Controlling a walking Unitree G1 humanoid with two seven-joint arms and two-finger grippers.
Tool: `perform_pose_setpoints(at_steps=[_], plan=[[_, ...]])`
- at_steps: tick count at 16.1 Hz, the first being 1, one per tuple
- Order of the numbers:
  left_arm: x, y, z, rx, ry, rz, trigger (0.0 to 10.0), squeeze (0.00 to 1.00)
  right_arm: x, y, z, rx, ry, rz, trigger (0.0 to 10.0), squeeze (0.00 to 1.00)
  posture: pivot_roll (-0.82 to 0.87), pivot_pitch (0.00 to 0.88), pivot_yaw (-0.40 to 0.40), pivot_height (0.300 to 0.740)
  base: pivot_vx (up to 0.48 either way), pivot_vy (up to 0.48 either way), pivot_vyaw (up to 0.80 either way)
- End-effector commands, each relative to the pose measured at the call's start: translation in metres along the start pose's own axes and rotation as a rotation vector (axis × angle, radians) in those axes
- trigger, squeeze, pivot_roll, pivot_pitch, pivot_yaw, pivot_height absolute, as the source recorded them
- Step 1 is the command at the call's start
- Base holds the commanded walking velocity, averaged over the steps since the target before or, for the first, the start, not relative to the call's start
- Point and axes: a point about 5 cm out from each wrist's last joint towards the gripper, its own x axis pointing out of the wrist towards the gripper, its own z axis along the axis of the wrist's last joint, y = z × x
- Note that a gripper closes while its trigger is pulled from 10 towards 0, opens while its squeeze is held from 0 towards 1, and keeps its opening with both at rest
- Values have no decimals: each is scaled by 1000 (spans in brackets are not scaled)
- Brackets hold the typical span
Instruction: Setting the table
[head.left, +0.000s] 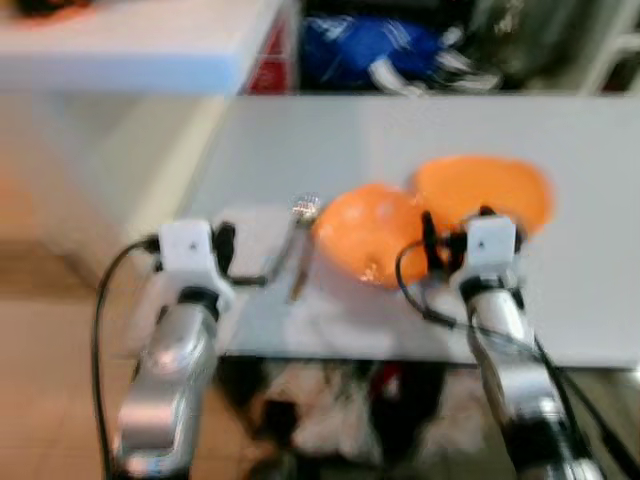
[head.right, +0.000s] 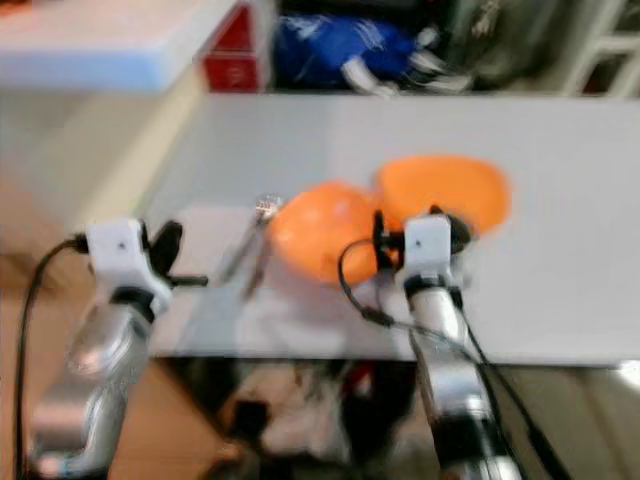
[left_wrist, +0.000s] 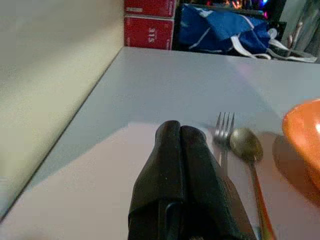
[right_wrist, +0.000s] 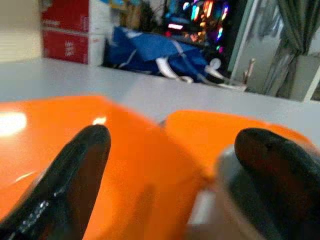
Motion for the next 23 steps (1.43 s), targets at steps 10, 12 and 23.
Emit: perform_pose_setpoints(at_steps=[10,12,23], plan=[[7,-1,6,6,4,-27,10000,0,-2,3,-3,-16,19,5,10000,0,-70,0,56,736,0,225,0],[6,-1,7,5,3,-38,10000,0,-2,4,-2,-16,19,10,10000,0,-67,0,57,736,0,0,0],[10,-4,6,-12,13,-27,10000,0,3,5,-3,-5,38,37,10000,0,-66,0,41,736,0,432,0]])
